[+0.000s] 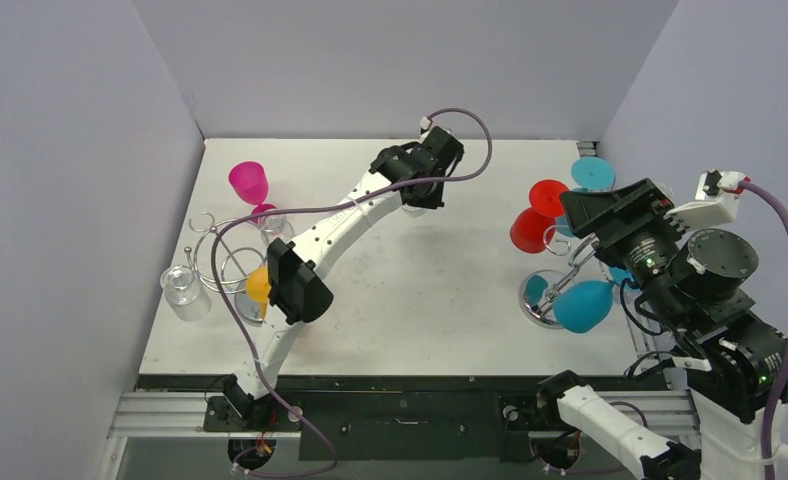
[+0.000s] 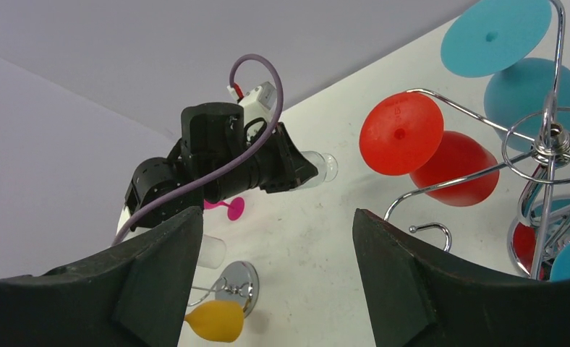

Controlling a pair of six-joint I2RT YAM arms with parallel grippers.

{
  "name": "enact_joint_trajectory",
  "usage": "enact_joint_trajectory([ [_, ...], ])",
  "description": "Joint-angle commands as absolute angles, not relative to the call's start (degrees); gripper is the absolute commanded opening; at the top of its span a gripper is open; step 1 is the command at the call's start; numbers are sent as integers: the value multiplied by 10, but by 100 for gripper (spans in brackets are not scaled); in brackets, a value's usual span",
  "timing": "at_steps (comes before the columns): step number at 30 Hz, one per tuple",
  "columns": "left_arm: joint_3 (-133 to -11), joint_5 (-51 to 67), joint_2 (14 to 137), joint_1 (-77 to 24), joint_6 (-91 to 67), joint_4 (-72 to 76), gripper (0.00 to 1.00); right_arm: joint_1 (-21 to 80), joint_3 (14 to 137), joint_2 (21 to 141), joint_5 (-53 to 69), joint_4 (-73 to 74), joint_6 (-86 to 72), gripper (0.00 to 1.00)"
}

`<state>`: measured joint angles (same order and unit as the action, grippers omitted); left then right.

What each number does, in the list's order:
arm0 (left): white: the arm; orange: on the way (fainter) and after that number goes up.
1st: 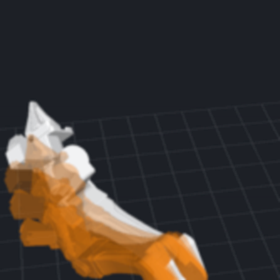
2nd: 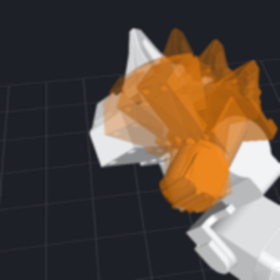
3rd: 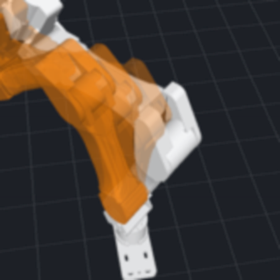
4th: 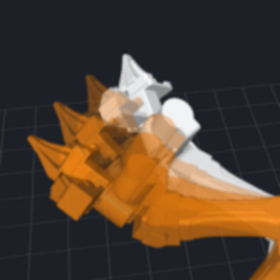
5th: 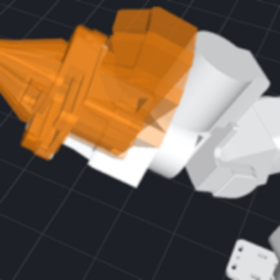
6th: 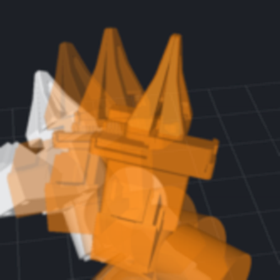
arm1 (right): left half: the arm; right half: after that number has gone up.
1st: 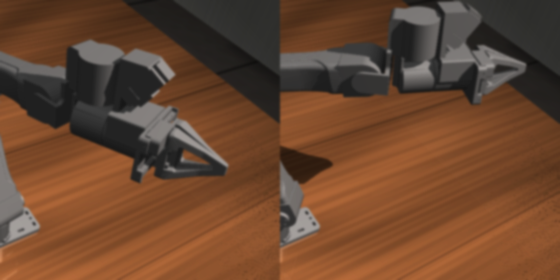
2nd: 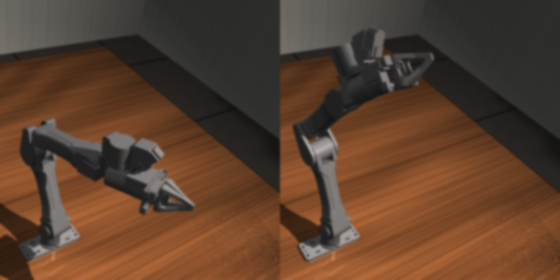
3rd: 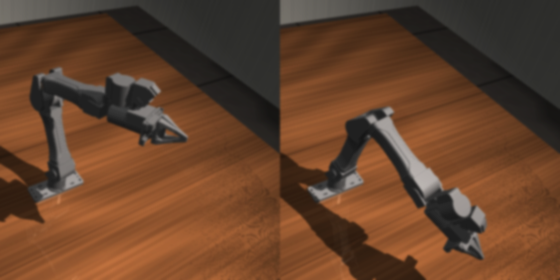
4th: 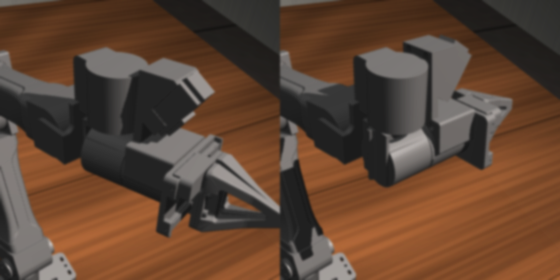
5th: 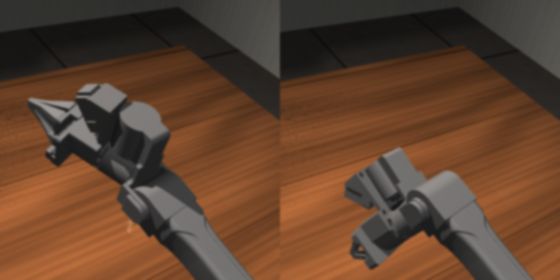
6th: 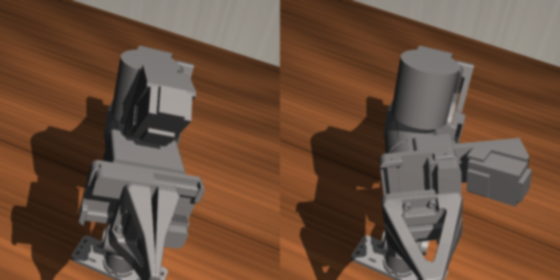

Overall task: Take the wine glass off the wine glass rack
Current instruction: Place the wine glass at the center of the board.

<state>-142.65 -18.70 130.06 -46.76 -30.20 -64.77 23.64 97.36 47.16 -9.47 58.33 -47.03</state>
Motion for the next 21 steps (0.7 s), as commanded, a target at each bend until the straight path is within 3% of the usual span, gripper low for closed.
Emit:
enact_joint_trajectory([
  [1,-1430,-179,1310,-458,-286,-626,0,234,955,467,-71,596,-457,71],
  [21,-1383,-157,1372,-440,-282,-618,0,245,878,436,-45,567,-495,71],
])
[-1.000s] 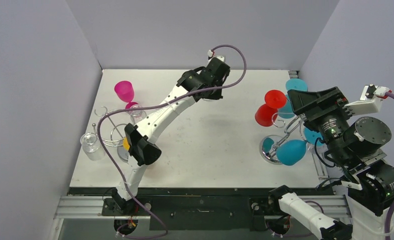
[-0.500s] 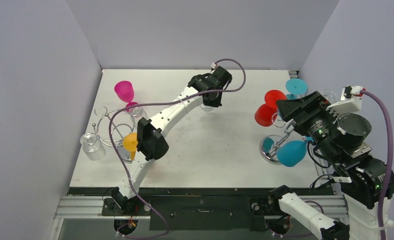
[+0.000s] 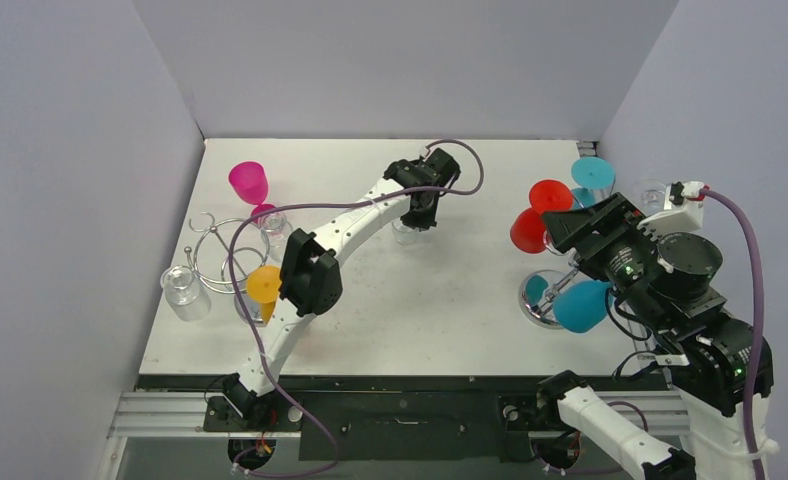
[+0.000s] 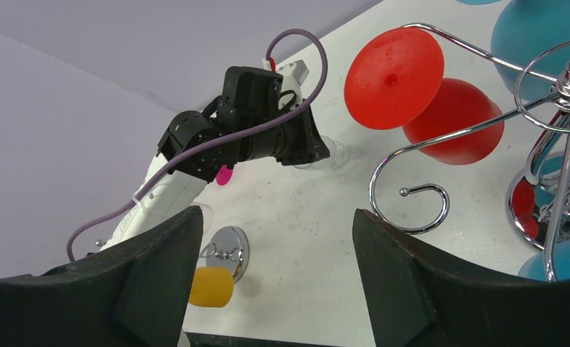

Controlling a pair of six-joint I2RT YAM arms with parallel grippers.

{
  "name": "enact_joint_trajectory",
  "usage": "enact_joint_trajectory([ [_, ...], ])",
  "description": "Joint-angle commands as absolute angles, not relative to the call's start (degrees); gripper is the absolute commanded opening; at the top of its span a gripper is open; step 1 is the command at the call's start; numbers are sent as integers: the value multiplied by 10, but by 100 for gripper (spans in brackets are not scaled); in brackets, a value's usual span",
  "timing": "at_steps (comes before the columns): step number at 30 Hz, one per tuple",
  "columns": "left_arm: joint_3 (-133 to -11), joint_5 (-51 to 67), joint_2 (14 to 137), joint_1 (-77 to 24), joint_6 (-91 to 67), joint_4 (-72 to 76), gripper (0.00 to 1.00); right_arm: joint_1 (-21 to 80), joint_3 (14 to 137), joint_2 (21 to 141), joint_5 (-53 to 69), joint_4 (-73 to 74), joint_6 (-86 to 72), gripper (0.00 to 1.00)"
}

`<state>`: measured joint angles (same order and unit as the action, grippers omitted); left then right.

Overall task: Take the wine glass off the wine glass rack
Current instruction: Place the wine glass at the center of the board.

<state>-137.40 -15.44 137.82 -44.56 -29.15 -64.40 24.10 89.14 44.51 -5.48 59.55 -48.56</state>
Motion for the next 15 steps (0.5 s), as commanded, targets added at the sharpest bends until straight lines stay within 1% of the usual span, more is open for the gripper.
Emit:
enact_joint_trajectory([
  [1,-1383,-157,1373,-439,-281,-619,1,244,874,435,-44,566,-496,71],
  [4,-1384,-158,1376,-438,-280,-621,9,245,870,433,-43,564,-496,71],
  [9,-1393,-162,1374,-437,-276,-626,26,245,880,435,-48,567,-492,71],
  [15,-1426,-165,1363,-434,-271,-638,38,245,886,437,-57,572,-488,71],
])
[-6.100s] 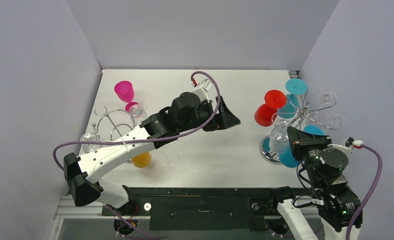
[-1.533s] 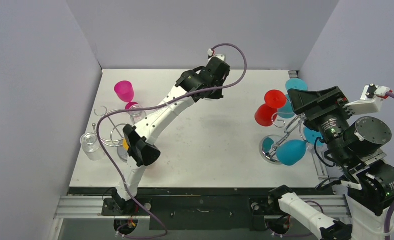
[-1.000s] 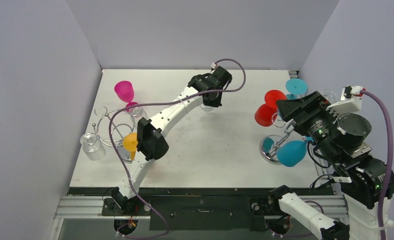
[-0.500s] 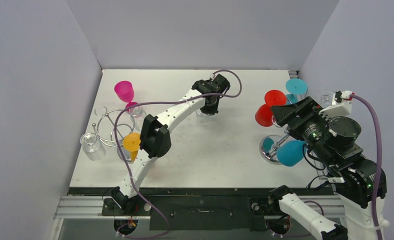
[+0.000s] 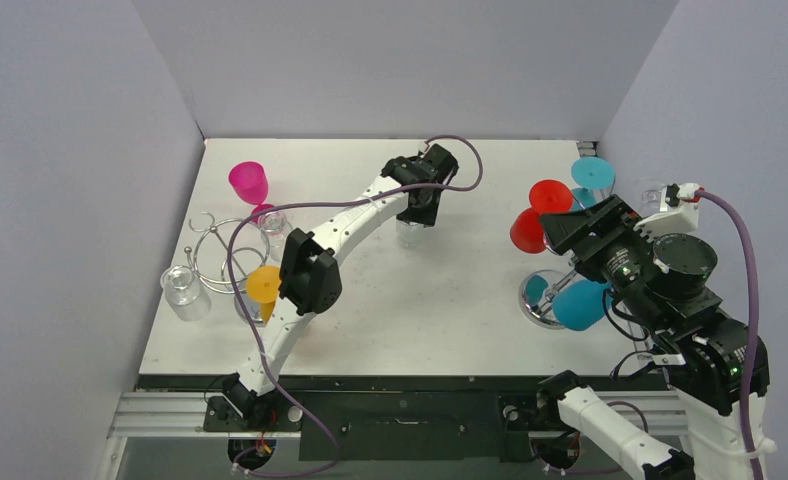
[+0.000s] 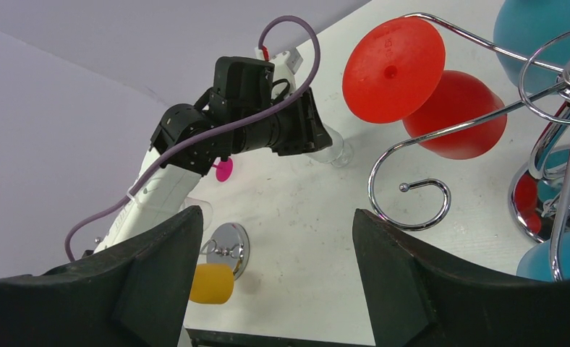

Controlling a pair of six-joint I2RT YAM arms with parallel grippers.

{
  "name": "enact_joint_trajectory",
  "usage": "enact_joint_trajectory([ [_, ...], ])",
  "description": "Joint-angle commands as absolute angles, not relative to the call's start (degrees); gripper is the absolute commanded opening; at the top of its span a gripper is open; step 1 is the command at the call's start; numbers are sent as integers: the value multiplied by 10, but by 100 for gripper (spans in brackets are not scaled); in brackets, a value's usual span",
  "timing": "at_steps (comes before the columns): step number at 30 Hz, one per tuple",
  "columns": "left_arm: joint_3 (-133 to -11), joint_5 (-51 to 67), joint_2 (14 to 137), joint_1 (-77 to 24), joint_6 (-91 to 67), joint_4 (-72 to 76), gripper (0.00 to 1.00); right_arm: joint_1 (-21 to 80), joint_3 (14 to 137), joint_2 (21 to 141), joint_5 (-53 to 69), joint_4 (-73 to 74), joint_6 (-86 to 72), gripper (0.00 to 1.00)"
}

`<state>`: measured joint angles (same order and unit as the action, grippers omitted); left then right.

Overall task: Take the wine glass off the wine glass rack
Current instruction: Place the wine glass at the center of the board, then pick up the wine glass from the wine rack.

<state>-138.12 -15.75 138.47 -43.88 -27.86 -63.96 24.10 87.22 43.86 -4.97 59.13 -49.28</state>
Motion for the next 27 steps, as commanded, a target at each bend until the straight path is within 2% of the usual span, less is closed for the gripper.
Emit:
enact_joint_trajectory([
  [1,-1428,-166,1362,-433,-270,-637,40,244,885,436,-58,572,-488,71],
  [13,-1459,-156,1317,-433,-267,-638,54,244,888,414,-87,590,-506,72],
  [17,-1460,-151,1287,-435,-267,-637,57,244,901,403,-122,614,-509,71],
  [27,-1409,-138,1168,-459,-262,-611,71,262,962,379,-255,754,-510,75],
])
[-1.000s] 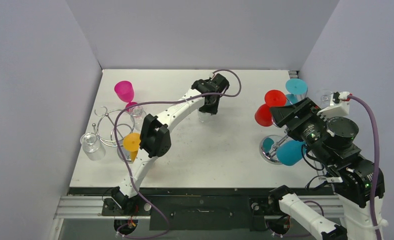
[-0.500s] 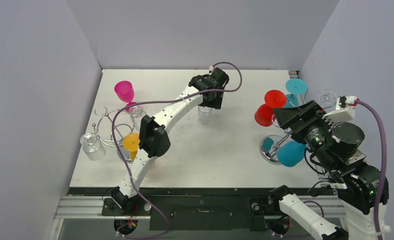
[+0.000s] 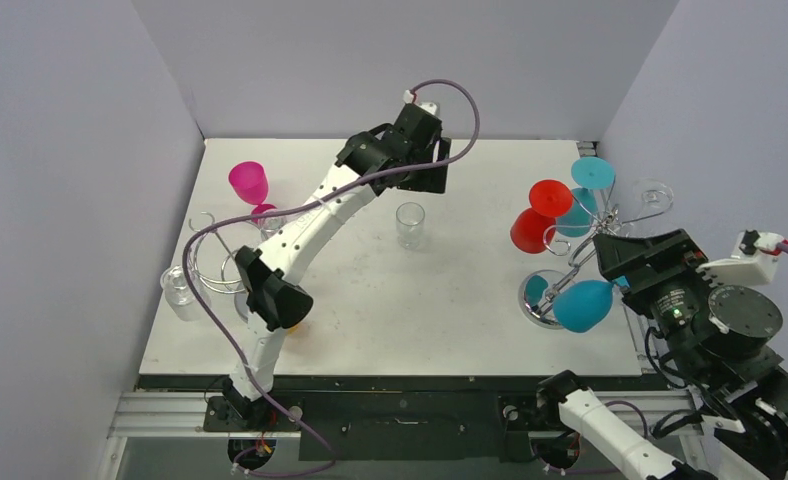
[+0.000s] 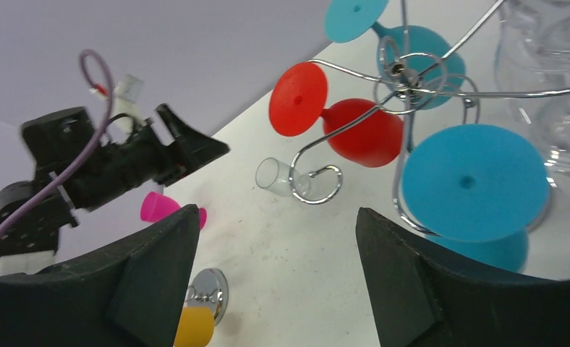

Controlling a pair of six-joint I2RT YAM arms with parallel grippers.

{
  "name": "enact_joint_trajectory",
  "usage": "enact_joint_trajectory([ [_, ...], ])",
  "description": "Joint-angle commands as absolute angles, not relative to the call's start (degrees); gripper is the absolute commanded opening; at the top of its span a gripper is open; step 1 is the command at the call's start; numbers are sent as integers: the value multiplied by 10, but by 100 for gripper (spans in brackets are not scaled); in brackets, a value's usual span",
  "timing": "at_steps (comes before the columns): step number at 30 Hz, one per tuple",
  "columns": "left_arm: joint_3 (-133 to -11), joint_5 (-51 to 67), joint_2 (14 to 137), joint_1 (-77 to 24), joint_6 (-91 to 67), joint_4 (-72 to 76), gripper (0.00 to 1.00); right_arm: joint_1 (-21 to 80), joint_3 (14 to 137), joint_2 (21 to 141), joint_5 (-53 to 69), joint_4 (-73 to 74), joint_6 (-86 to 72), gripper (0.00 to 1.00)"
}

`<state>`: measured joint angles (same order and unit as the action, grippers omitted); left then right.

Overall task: Take the wine glass off the wine glass rack
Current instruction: Pick up the wine glass from the wine rack.

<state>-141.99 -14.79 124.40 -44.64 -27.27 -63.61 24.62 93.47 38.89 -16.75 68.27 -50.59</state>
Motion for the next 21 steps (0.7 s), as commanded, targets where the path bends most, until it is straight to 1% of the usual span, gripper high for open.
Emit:
enact_joint_trajectory([
  [1,-1403,-137,1160,-460,-262,-611,73,272,965,377,-268,776,-514,75],
  [5,-1372,-135,1114,-481,-259,-603,74,319,968,360,-363,844,-573,74],
  [8,-1345,-135,1074,-494,-261,-589,74,388,953,335,-421,883,-637,70],
  [9,-1332,-135,1059,-500,-261,-587,74,404,945,326,-442,890,-667,67],
  [12,-1309,-137,1034,-509,-263,-576,74,455,903,286,-471,893,-721,63],
  [21,-1240,-136,967,-516,-266,-549,75,463,819,259,-560,892,-793,62],
])
